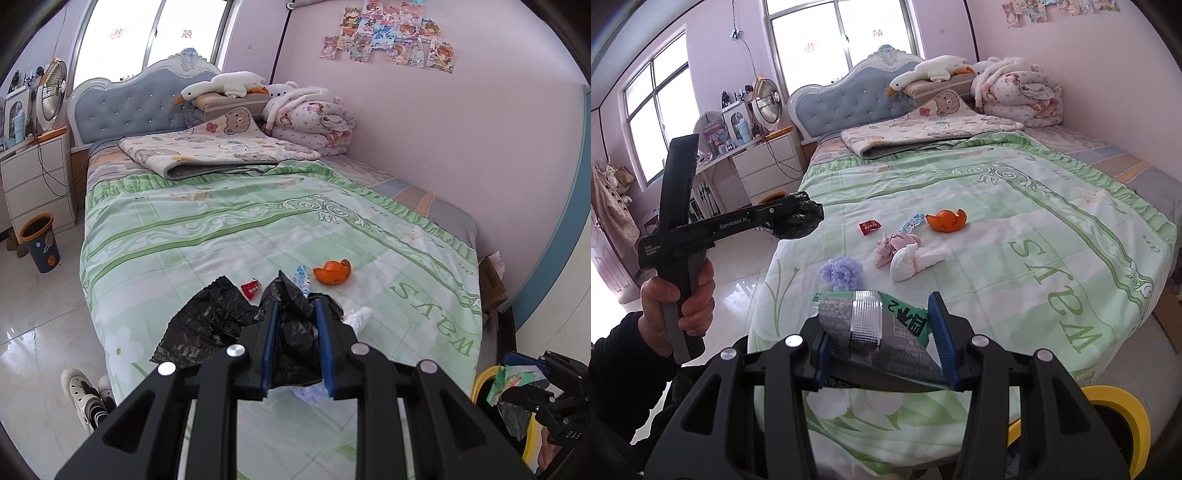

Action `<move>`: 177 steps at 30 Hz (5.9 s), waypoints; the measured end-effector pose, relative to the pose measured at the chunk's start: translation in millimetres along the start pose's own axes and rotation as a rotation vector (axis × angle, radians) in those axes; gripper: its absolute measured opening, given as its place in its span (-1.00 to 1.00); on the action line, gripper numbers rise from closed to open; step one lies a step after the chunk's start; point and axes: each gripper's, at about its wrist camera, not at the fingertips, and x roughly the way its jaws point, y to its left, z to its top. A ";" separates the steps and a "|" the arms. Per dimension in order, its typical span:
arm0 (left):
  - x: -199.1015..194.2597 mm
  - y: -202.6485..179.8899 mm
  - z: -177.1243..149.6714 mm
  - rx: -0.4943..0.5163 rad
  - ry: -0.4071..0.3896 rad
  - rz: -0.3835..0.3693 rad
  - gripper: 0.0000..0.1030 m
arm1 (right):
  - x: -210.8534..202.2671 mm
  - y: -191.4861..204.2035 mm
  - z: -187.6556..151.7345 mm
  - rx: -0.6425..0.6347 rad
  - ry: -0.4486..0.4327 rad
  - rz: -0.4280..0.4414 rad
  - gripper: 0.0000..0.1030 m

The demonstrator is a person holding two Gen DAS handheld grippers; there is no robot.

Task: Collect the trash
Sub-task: 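Carry the black bags and foil wrapper over the yellow-rimmed bin with both tools, then open both tools to drop the black bags and foil wrapper into the bin, then move both open tools back over the bed toward the lavender puff and tissue, then grasp the lavender puff with the left tool while the right tool grasps the white tissue bundle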

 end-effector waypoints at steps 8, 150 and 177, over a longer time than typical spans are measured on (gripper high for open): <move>-13.1 -37.3 -9.0 0.050 -0.005 -0.063 -0.62 | -35.1 -12.5 -5.8 0.017 -0.040 -0.040 -0.14; 100.4 5.8 -40.1 -0.008 0.231 -0.015 0.72 | 139.0 -78.1 52.8 0.188 0.153 -0.021 0.34; 120.7 15.3 -56.0 -0.009 0.228 -0.125 0.17 | 245.9 -85.6 53.6 0.322 0.315 0.096 0.18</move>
